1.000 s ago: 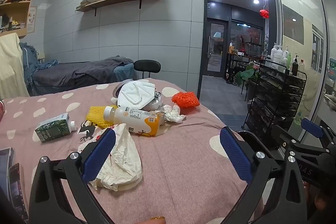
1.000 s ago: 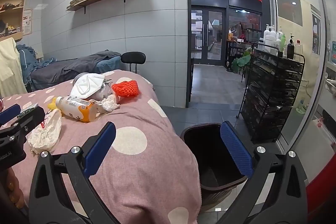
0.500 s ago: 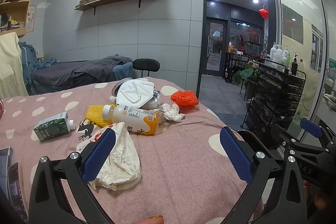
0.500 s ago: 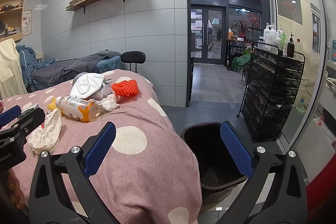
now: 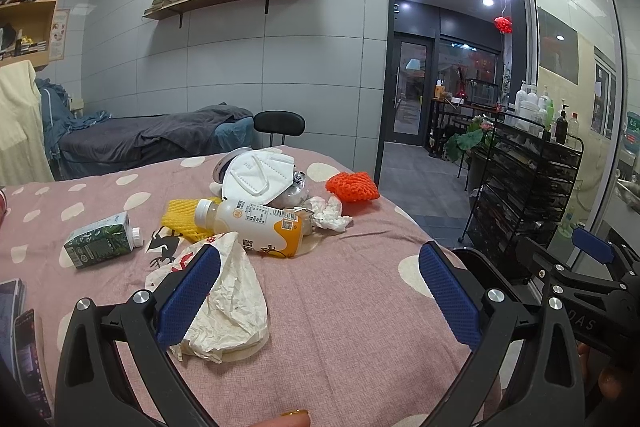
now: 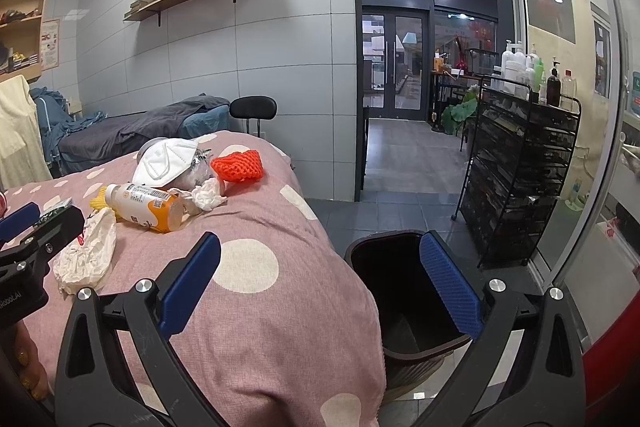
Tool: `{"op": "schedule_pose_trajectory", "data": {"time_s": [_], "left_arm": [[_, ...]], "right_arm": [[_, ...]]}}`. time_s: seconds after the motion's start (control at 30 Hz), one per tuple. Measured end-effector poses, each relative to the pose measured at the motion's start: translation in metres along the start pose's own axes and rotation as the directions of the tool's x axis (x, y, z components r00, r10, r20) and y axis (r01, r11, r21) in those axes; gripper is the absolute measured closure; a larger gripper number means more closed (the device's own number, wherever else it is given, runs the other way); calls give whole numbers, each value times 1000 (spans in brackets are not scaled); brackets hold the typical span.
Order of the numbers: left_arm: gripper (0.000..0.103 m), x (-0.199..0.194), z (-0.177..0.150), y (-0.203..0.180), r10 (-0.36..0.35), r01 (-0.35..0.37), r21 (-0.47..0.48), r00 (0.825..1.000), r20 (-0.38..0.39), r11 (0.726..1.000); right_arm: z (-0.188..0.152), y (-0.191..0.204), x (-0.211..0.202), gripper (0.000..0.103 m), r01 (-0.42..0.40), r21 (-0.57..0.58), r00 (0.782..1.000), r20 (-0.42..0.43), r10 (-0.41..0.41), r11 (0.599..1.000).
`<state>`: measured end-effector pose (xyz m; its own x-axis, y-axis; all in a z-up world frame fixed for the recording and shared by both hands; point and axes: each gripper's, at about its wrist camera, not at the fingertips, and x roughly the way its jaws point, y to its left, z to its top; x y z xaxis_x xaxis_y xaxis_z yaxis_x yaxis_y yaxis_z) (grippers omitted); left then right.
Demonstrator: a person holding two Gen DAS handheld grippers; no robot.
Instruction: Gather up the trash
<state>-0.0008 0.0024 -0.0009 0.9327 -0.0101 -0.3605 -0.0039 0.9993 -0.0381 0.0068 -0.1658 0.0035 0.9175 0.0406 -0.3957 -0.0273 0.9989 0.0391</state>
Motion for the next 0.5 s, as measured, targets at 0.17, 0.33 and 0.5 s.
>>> {"op": "schedule_pose_trajectory", "data": {"time_s": [0.17, 0.33, 0.5], "left_arm": [[6, 2, -4, -4, -1, 1, -1, 1000, -3, 1000], [6, 2, -4, -3, -1, 1, -1, 1000, -3, 1000], [6, 2, -4, -4, -2, 2, -1, 1000, -3, 1000]], "right_arm": [[-4, 0, 2, 4, 0, 0, 1000, -3, 0, 1000], [-8, 5, 7, 5, -2, 3, 1000, -4, 2, 1000], [-7, 5, 7, 4, -1, 2, 1000, -5, 1, 1000]]}}
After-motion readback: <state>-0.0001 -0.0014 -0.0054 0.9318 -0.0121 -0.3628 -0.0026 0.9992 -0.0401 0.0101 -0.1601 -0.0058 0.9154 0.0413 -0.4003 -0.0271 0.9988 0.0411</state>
